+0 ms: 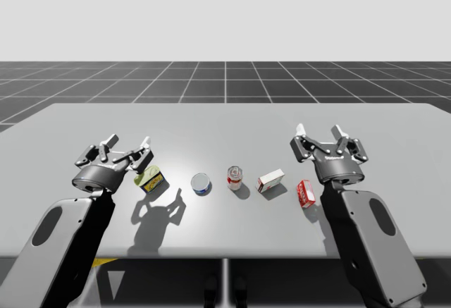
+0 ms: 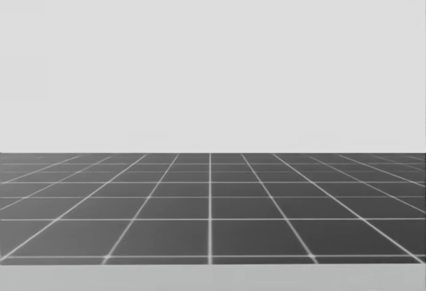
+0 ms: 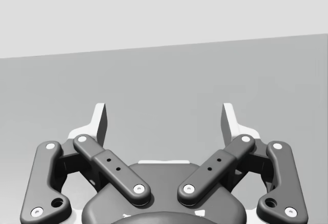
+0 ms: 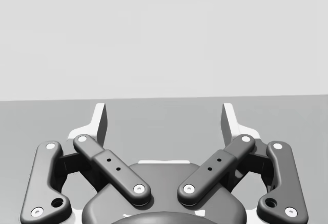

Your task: Pick up the tuna fish can and lift it.

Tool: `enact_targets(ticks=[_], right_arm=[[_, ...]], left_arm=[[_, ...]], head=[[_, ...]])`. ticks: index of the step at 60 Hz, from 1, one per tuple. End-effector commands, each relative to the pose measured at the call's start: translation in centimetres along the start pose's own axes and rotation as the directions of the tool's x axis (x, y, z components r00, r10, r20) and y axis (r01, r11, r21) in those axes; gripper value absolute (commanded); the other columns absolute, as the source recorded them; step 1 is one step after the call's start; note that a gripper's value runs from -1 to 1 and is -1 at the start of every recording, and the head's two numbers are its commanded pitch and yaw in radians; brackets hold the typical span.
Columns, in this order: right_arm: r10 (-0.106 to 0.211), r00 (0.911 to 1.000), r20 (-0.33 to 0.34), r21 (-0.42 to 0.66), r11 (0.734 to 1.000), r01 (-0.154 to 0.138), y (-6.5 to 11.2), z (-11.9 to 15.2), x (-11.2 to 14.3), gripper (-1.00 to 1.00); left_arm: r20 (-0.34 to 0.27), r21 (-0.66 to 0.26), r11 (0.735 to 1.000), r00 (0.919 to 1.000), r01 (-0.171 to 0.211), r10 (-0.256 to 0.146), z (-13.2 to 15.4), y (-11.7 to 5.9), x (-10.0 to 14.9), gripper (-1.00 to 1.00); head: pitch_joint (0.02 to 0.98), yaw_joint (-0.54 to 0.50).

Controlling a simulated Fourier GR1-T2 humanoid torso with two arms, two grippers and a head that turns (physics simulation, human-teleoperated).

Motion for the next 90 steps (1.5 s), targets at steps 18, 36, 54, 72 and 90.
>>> enact_targets(ticks=[18,36,54,72,90], right_arm=[[-0.004,0.9997,-0.024,0.028,1.0,0.005,0.22,0.13,0.14,-1.0],[-0.001,0.9995,-0.032,0.011,1.0,0.001,0.15,0.13,0.18,-1.0],[0.015,0.9988,-0.047,0.012,1.0,-0.014,0.06,0.12,0.12,-1.0],[0.027,0.9977,-0.062,0.024,0.999,-0.025,0.09,0.12,0.03,-1.0],[0.035,0.9971,-0.068,0.026,0.999,-0.034,0.06,0.09,-0.02,-1.0]], left_arm=[[-0.004,-0.002,1.0,1.0,0.0,0.0,0.05,-0.04,-0.02,-1.0],[-0.005,-0.007,1.0,0.9999,0.015,-0.015,0.03,-0.14,-0.06,-1.0],[-0.01,-0.01,1.0,0.9997,0.024,-0.024,0.0,-0.25,-0.1,-1.0],[-0.011,-0.014,1.0,0.9996,0.025,-0.025,0.01,-0.29,-0.07,-1.0],[0.006,-0.023,1.0,1.0,0.005,-0.005,0.22,-0.72,0.19,-1.0]], head=[[0.145,0.0],[0.408,-0.01],[0.656,0.04],[0.809,0.13],[0.847,0.14]])
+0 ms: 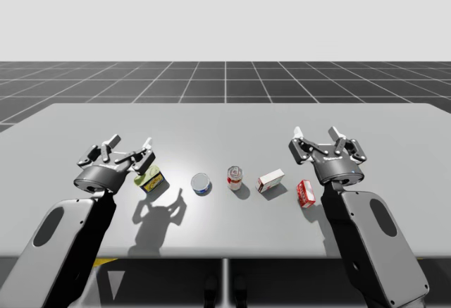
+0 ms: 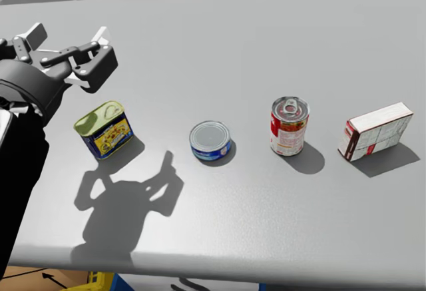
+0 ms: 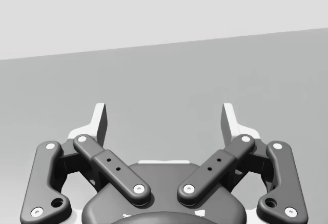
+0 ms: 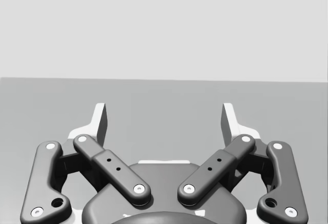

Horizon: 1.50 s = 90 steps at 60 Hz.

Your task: Pick up the tuna fish can and lift it.

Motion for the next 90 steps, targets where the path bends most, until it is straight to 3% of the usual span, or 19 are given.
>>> enact_targets(ticks=[1,4,9,13,15,28,37,45,54,57,65,81,90], right_arm=[[0.009,1.0,-0.005,0.001,1.0,-0.009,0.0,0.0,-0.1,-1.0],[0.027,0.9996,-0.003,-0.007,1.0,-0.027,0.0,-0.1,-0.2,-1.0],[0.03,0.9996,-0.003,-0.01,1.0,-0.03,0.0,-0.1,-0.2,-1.0],[0.033,0.9994,-0.004,-0.012,0.999,-0.033,0.0,-0.1,-0.3,-1.0],[0.033,0.9995,-0.004,-0.013,0.999,-0.033,0.0,-0.1,-0.3,-1.0],[0.046,0.9989,-0.009,-0.014,0.999,-0.046,0.2,0.0,-0.5,-1.0],[0.044,0.999,-0.014,-0.015,0.999,-0.044,0.1,0.1,-0.5,-1.0],[0.043,0.999,-0.013,-0.016,0.999,-0.043,0.1,0.0,-0.5,-1.0],[0.044,0.9989,-0.013,-0.02,0.999,-0.044,0.0,0.0,-0.5,-1.0],[0.044,0.9989,-0.013,-0.019,0.999,-0.044,0.0,0.0,-0.5,-1.0],[0.045,0.9987,-0.024,-0.001,0.999,-0.045,0.0,0.0,-0.5,-1.0],[0.033,0.9992,-0.022,0.001,0.999,-0.033,-0.1,0.1,-0.4,-1.0],[0.03,0.9993,-0.023,0.002,1.0,-0.03,-0.2,0.1,-0.4,-1.0]], left_arm=[[0.013,-0.007,1.0,0.9999,-0.01,0.011,0.1,-0.4,0.2,-1.0],[0.015,-0.021,1.0,0.9996,-0.022,0.023,0.3,-0.8,0.4,-1.0],[0.005,-0.048,0.999,0.9997,-0.025,0.026,0.8,-1.3,0.9,-1.0],[-0.035,-0.1,0.992,0.9962,-0.083,0.08,1.9,-1.8,1.8,-1.0],[-0.039,-0.112,0.989,0.9953,-0.092,0.089,2.3,-2.2,2.0,-1.0],[-0.05,-0.206,0.978,0.9983,-0.04,0.03,5.7,-5.0,2.6,-1.0],[-0.094,-0.262,0.963,0.9949,-0.06,0.036,7.6,-6.1,2.2,-1.0],[-0.127,-0.289,0.956,0.9918,-0.047,0.01,8.7,-6.9,0.7,-1.0],[-0.193,-0.319,0.946,0.9812,-0.06,-0.003,8.9,-7.9,-2.0,-1.0],[-0.237,-0.336,0.936,0.9713,-0.105,0.025,8.8,-8.3,-3.0,-1.0],[-0.27,-0.336,0.934,0.9625,-0.121,0.027,8.1,-8.7,-4.8,-1.0],[-0.34,-0.357,0.927,0.9403,-0.113,-0.017,6.2,-10.6,-7.6,-1.0],[-0.357,-0.357,0.928,0.9337,-0.11,-0.027,4.9,-11.5,-8.3,-1.0]], head=[[0.847,0.14],[0.846,0.15],[0.844,0.15],[0.842,0.15],[0.842,0.15],[0.836,0.16],[0.832,0.17],[0.832,0.16],[0.83,0.16],[0.829,0.15],[0.832,0.15],[0.833,0.15],[0.825,0.15]])
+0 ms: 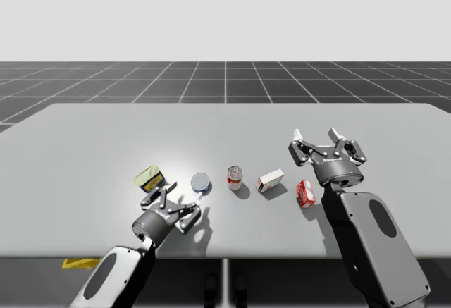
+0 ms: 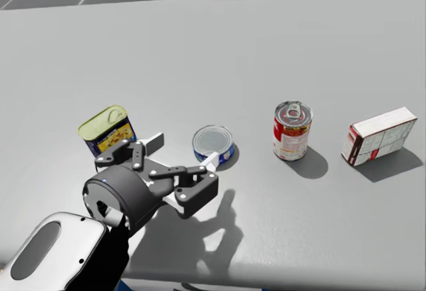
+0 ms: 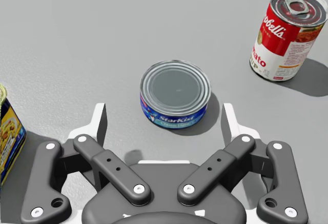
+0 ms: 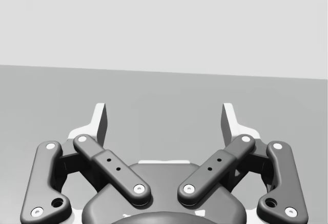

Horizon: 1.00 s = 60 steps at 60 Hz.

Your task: Pick up the tuna fish can and lift it.

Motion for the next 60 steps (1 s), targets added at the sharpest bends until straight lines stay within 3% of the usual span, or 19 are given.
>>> enact_targets(ticks=[1,8,18,40,42,43,44,47,60], right_arm=[[-0.004,1.0,-0.001,0.002,1.0,0.004,0.0,0.0,0.0,-1.0],[-0.007,1.0,-0.002,0.003,1.0,0.007,0.0,0.0,0.0,-1.0],[-0.011,0.9999,-0.001,0.001,1.0,0.011,-0.1,0.0,0.1,-1.0],[-0.011,0.9999,-0.001,0.0,1.0,0.011,-0.1,0.0,0.1,-1.0],[-0.01,1.0,-0.001,0.001,1.0,0.01,-0.1,0.0,0.0,-1.0],[-0.01,0.9999,-0.001,0.001,1.0,0.01,-0.1,0.0,0.0,-1.0],[-0.01,0.9999,-0.001,0.001,1.0,0.01,-0.1,0.0,0.1,-1.0],[-0.01,0.9999,-0.001,0.0,1.0,0.01,-0.1,0.0,0.1,-1.0],[-0.008,1.0,0.0,-0.003,1.0,0.008,-0.1,0.0,0.1,-1.0]], left_arm=[[-0.032,-0.002,1.0,0.9995,0.005,-0.005,-2.1,-0.5,-0.8,-1.0],[-0.039,0.015,1.0,0.9991,0.018,-0.017,-3.8,-0.6,-1.0,-1.0],[-0.07,0.036,0.999,0.9975,0.003,-0.001,-5.8,-0.6,-1.2,-1.0],[-0.079,0.042,0.999,0.9967,0.024,-0.02,-7.0,-1.0,-1.5,-1.0],[-0.081,0.041,0.999,0.9964,0.027,-0.024,-7.0,-1.1,-1.7,-0.85],[-0.082,0.046,0.998,0.9962,0.032,-0.028,-7.0,-1.1,-1.8,-0.51],[-0.091,0.038,0.999,0.9955,0.029,-0.026,-7.0,-1.1,-1.9,0.87],[-0.094,0.033,0.999,0.9953,0.027,-0.024,-6.8,-1.2,-1.9,1.0],[-0.092,0.022,0.999,0.9952,0.034,-0.032,-6.3,-1.9,-2.0,1.0]], head=[[0.825,0.15],[0.822,0.15],[0.816,0.15],[0.816,0.15],[0.815,0.15],[0.815,0.15],[0.815,0.15],[0.815,0.15],[0.78,0.15]])
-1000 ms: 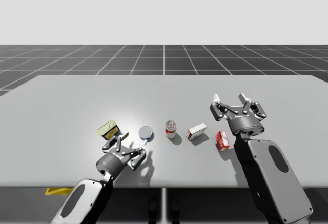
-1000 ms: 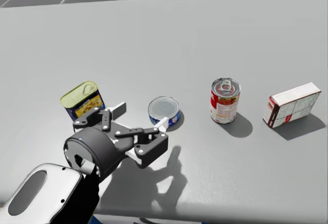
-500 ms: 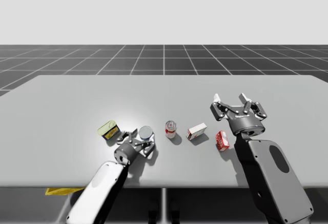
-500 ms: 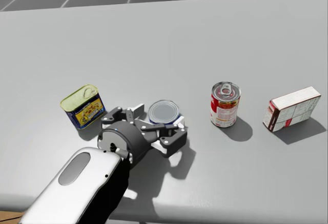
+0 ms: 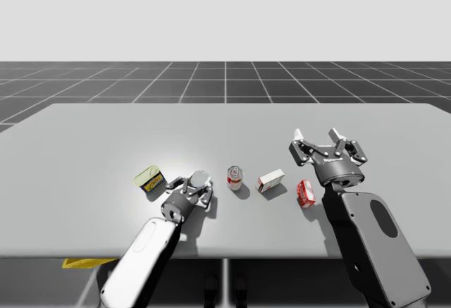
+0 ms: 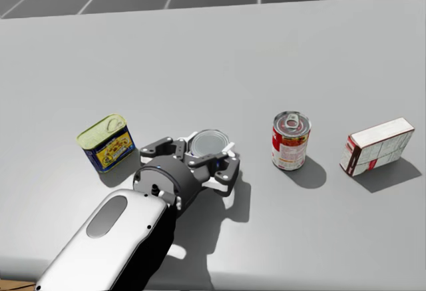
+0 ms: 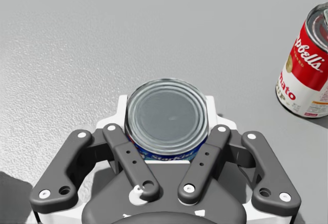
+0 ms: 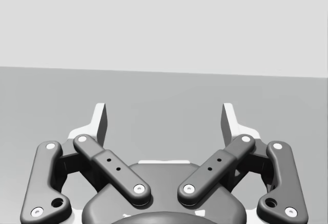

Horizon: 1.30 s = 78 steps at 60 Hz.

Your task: Pick up the tuna fish can and lift it.

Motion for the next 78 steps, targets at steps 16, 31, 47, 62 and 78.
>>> enact_targets(ticks=[16,31,47,62,78], right_arm=[[0.005,1.0,0.002,-0.006,1.0,-0.005,-0.1,-0.2,-0.1,-1.0],[0.003,1.0,0.003,-0.007,1.0,-0.003,-0.3,-0.4,-0.2,-1.0],[0.009,1.0,-0.001,-0.002,1.0,-0.009,-0.3,-0.4,-0.3,-1.0],[0.011,0.9999,-0.001,-0.001,1.0,-0.011,-0.4,-0.6,-0.3,-1.0],[0.026,0.9997,0.005,-0.01,1.0,-0.026,-0.6,-0.6,-0.4,-1.0]], left_arm=[[-0.055,-0.093,0.995,0.9977,0.034,-0.04,0.3,-0.8,-2.0,1.0],[-0.059,-0.1,0.994,0.9971,0.043,-0.049,0.4,-0.8,-2.2,1.0],[-0.033,-0.104,0.992,0.9965,0.073,-0.077,1.2,-0.9,-0.7,1.0],[0.033,-0.099,0.985,0.9902,0.139,-0.136,2.5,-0.8,3.2,1.0],[0.112,-0.06,0.958,0.9554,0.281,-0.273,3.3,-0.1,7.2,1.0]], head=[[0.577,0.15],[0.452,0.16],[0.434,0.16],[0.433,0.16],[0.423,0.15]])
